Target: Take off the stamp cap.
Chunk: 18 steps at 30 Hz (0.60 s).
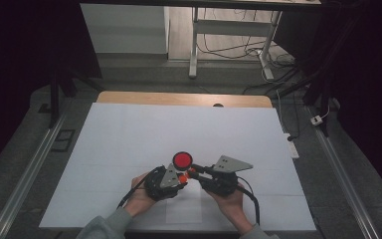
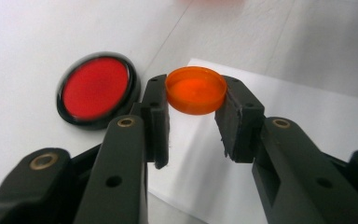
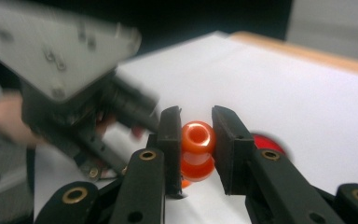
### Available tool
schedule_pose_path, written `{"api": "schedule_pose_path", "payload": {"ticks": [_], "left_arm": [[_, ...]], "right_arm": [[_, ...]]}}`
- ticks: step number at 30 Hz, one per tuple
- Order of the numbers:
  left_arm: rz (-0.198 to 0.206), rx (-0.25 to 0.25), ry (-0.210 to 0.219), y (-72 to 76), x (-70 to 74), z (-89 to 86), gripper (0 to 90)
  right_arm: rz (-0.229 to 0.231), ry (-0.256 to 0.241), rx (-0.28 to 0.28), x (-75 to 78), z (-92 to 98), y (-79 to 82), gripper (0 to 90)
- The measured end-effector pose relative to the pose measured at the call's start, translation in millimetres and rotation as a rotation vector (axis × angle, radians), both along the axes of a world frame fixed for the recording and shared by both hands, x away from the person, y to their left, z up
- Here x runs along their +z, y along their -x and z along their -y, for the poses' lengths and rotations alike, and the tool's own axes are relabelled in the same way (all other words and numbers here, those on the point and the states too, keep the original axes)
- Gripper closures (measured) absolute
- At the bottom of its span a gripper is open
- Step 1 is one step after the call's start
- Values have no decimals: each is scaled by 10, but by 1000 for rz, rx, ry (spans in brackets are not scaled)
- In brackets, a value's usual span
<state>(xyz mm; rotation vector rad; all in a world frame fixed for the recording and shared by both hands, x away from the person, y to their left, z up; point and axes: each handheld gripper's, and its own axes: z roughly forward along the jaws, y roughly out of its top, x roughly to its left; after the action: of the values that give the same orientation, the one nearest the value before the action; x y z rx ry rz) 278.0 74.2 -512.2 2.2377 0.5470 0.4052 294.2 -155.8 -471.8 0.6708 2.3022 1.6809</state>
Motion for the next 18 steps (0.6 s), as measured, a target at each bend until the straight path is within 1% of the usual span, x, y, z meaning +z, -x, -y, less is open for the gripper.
{"api": "schedule_pose_path", "payload": {"ticks": [1,2,4,6,7,8,10,14,18], "left_arm": [[5,-1,34,12,36,-3,652],[24,-6,37,26,79,4,652],[34,-13,46,46,108,24,652],[39,-17,11,46,86,30,652],[38,-16,4,40,75,26,652],[32,-14,9,33,68,20,651],[36,-11,8,22,73,3,651],[36,0,16,15,85,-41,651],[38,1,29,19,103,-86,650]], "right_arm": [[3,-10,-13,34,53,-12,729],[6,-14,-23,53,95,-20,729],[-4,-23,-29,51,138,-39,729],[-7,-13,-23,35,124,-44,729],[-7,-9,-16,29,110,-41,729],[-9,-6,-10,25,97,-35,729],[-7,-1,-3,18,84,-32,729],[-12,-3,-6,22,96,-40,729],[-13,-1,0,18,94,-39,728]]}}
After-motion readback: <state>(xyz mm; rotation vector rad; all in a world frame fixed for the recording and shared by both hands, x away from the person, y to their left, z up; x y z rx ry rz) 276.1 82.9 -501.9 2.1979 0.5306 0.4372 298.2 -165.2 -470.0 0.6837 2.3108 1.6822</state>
